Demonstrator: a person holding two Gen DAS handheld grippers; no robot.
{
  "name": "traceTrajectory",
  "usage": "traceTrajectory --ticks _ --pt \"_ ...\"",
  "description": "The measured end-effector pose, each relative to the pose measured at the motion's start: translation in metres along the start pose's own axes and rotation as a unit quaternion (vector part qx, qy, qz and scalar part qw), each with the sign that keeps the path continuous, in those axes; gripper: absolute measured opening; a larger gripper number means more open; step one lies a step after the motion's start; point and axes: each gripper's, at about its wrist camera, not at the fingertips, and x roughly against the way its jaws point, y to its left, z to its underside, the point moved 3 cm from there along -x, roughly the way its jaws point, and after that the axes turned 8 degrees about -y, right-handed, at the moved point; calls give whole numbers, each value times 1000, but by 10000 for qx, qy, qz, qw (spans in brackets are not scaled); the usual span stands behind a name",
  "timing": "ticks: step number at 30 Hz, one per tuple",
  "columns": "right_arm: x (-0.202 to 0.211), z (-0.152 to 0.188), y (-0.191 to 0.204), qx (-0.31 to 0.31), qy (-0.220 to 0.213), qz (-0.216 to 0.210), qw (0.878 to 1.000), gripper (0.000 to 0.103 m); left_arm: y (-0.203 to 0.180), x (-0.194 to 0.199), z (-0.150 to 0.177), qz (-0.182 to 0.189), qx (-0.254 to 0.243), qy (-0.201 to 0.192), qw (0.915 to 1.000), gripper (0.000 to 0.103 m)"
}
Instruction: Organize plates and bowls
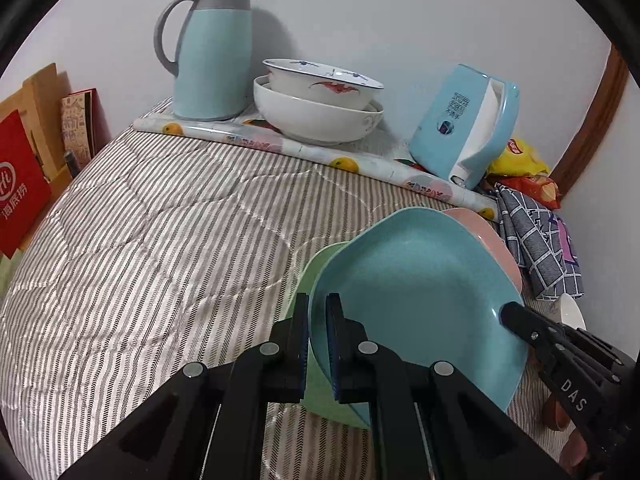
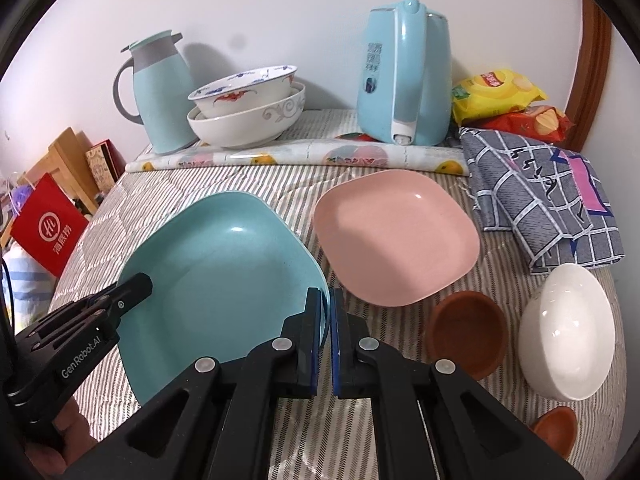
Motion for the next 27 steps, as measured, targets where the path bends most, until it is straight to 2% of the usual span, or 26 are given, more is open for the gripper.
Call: traceTrajectory --ticks 23,27 --pt "-41 1 7 283 362 92 9989 8 10 -24 11 14 61 299 9995 9" --pt "-36 -1 7 321 277 76 9991 33 10 -24 12 2 88 340 9994 10"
